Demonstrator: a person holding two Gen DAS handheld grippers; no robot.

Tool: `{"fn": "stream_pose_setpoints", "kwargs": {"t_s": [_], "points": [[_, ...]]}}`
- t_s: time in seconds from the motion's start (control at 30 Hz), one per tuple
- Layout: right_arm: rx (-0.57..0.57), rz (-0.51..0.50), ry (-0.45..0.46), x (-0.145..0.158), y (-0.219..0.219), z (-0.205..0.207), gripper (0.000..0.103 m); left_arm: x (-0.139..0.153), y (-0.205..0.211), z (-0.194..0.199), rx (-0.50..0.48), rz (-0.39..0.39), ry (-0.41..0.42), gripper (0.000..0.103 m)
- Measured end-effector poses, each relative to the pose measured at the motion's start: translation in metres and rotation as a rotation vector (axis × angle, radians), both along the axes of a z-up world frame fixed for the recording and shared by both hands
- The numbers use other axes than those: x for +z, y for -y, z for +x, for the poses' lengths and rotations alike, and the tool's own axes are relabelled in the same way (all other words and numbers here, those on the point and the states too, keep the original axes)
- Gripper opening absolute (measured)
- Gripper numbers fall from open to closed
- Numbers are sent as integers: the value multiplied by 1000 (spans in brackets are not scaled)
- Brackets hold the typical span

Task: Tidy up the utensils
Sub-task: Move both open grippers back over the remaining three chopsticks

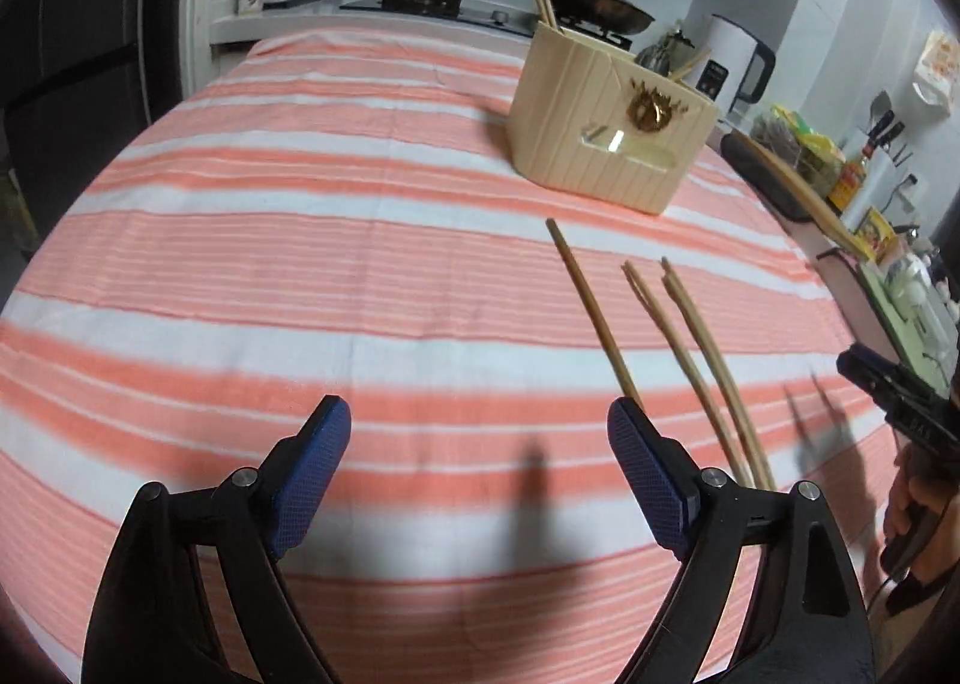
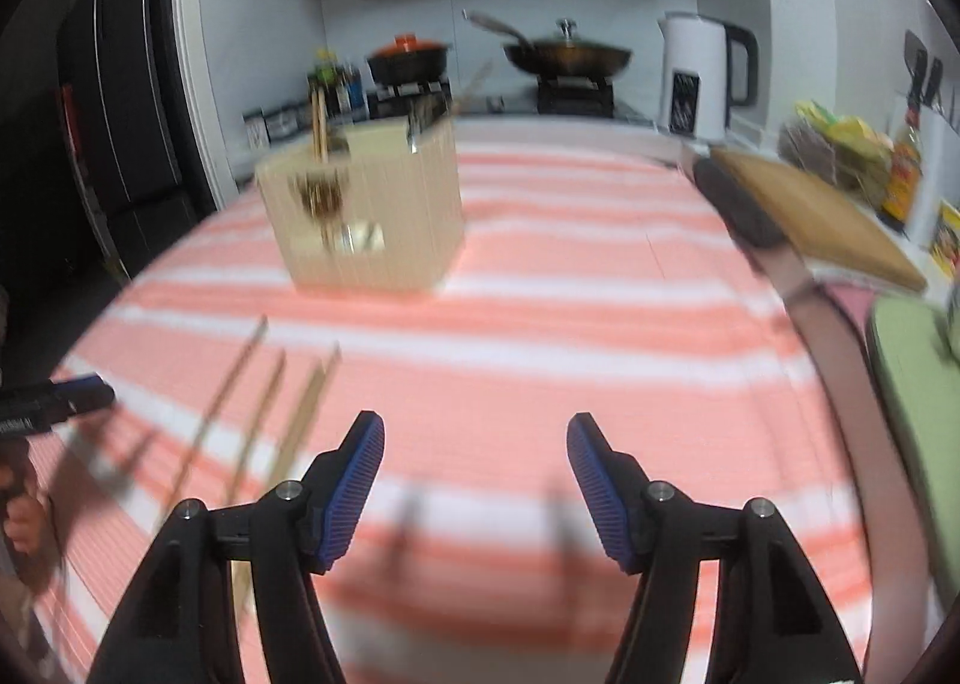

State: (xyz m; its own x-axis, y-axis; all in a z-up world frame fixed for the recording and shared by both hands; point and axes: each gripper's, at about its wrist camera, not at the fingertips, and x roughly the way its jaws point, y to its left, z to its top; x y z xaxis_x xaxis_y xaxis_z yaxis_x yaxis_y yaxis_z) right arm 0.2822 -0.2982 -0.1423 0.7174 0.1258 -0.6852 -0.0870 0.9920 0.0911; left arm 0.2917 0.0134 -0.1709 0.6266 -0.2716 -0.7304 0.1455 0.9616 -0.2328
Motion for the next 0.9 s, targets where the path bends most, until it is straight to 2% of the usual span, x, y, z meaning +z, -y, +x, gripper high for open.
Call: {"fn": "stream_pose_setpoints", "kwargs": {"t_s": [0.23, 0.37, 0.53, 0.7, 0.9], "points": [[47, -29, -8, -18, -15, -58, 65, 2, 19, -44, -51, 28, 59, 89], [131, -12, 20, -20, -31, -77, 65, -1, 33, -57, -90, 33, 56, 89], [286, 10, 31, -21, -54, -89, 65, -8, 49, -63, -128, 66, 45, 89], [361, -31, -26, -32, -77, -88, 64, -14, 55, -59, -120, 98, 23, 89], [379, -61, -88, -38, -91, -79, 45, -22, 60, -53, -123, 137, -11, 89]]}}
